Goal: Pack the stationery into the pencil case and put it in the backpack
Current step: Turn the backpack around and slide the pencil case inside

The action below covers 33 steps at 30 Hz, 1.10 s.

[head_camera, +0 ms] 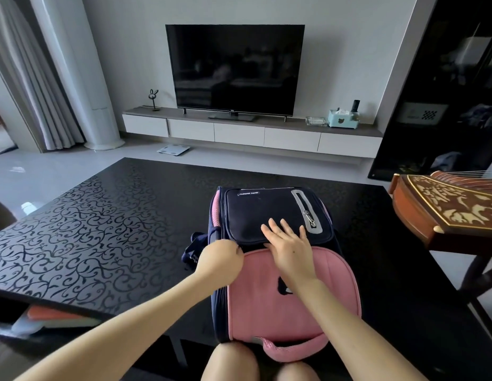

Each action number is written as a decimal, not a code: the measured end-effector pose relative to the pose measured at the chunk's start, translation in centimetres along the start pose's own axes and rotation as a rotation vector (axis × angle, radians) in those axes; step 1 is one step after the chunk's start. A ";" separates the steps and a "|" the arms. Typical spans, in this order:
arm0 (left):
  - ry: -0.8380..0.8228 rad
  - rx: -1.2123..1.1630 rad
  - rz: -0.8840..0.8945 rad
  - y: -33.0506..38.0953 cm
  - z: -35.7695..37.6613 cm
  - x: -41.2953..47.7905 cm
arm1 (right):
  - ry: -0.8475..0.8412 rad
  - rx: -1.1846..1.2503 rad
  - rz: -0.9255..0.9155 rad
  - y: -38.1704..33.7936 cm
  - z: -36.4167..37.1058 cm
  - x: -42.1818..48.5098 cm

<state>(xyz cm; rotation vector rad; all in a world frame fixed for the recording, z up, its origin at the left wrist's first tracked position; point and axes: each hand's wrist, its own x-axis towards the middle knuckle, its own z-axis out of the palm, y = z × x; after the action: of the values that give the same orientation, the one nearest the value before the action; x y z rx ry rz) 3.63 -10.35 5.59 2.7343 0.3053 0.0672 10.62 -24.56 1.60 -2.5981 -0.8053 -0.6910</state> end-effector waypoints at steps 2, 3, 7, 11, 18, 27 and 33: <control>-0.048 -0.347 -0.173 0.2 -0.3 0.2 | -0.023 0.061 0.017 -0.6 -0.6 -0.2; -0.033 -0.487 -0.237 0.4 -0.6 0.2 | 0.021 0.065 -0.011 -1.2 -0.9 -0.6; 0.021 -0.316 -0.208 1.6 -1.5 -0.2 | 0.292 0.040 -0.042 -4.8 -1.5 -1.6; -0.040 0.038 -0.055 1.3 -2.1 -0.4 | 0.309 0.007 0.056 -6.4 -1.4 0.0; 0.311 0.108 0.299 -2.2 -3.6 0.6 | 0.187 -0.068 0.105 -7.1 -1.1 -0.6; 0.285 0.315 0.644 -5.2 -0.4 3.3 | 0.302 0.051 0.111 -3.6 -2.7 -3.1; 0.328 0.261 0.668 -6.2 -0.3 3.7 | 0.304 0.034 0.576 7.9 -4.4 -3.3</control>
<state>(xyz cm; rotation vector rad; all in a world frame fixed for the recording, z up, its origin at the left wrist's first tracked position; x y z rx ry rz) 5.97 -3.80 3.51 2.9485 -0.5638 0.6996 11.41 -34.13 2.15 -2.4227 0.0300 -0.8414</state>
